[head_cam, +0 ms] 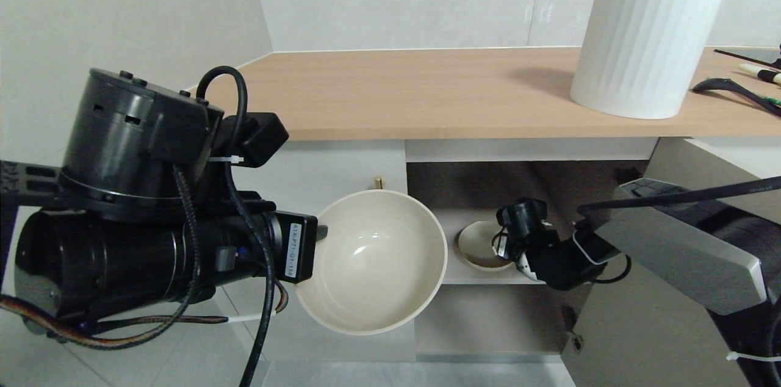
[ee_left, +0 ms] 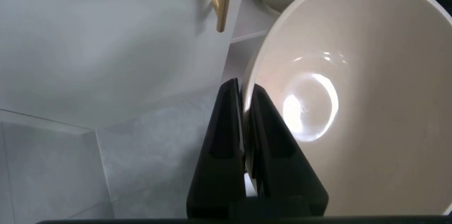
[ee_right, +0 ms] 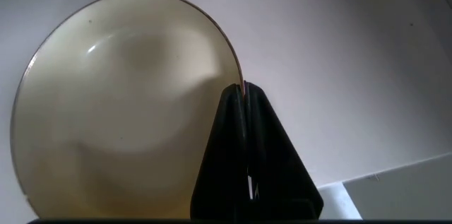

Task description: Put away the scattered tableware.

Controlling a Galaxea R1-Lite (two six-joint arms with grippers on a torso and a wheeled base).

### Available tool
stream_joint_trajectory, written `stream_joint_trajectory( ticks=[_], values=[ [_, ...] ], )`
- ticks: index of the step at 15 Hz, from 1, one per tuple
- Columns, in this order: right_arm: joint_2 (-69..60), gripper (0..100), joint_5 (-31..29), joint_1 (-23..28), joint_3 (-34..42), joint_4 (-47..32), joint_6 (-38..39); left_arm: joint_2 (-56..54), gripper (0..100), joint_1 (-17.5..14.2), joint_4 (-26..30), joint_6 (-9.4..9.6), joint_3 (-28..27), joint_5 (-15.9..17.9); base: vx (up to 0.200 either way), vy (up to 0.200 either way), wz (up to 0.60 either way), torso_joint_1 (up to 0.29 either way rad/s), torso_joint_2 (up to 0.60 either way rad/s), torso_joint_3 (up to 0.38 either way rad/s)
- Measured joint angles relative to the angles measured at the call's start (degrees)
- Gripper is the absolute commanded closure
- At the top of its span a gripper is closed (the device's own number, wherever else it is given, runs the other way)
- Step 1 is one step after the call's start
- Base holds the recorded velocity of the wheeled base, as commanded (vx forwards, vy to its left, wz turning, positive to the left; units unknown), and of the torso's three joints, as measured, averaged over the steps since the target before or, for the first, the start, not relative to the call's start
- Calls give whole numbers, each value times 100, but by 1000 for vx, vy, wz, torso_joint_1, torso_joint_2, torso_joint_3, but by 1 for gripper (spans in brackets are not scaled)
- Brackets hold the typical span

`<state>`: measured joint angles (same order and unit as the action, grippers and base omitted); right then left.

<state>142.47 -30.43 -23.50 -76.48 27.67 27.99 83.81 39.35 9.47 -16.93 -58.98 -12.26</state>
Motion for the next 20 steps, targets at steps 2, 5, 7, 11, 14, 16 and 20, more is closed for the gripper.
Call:
stream_joint_trajectory(
  ticks=[2,5,7,11,14,16,20],
  values=[
    [41,100,-11,16,-44,7,11,0,100,1,0,0,0,-2,0,0,0,0,0,0],
    [52,0,-17,9,-55,16,28,0,100,1,0,0,0,-2,0,0,0,0,0,0],
    [52,0,-17,9,-41,21,30,0,100,1,2,-1,0,-2,0,0,0,0,0,0],
    [-44,0,-15,-4,57,29,41,48,100,9,0,0,13,-2,0,0,0,0,0,0],
    [-538,0,95,-119,702,33,129,274,100,45,-116,0,129,4,0,0,0,0,0,0],
    [-956,0,271,-279,1189,24,171,412,100,91,-184,0,190,0,0,0,0,0,0,0],
    [-2048,0,635,-584,2249,16,-133,1098,100,307,-1275,44,556,-262,0,0,0,0,0,0]
  ],
)
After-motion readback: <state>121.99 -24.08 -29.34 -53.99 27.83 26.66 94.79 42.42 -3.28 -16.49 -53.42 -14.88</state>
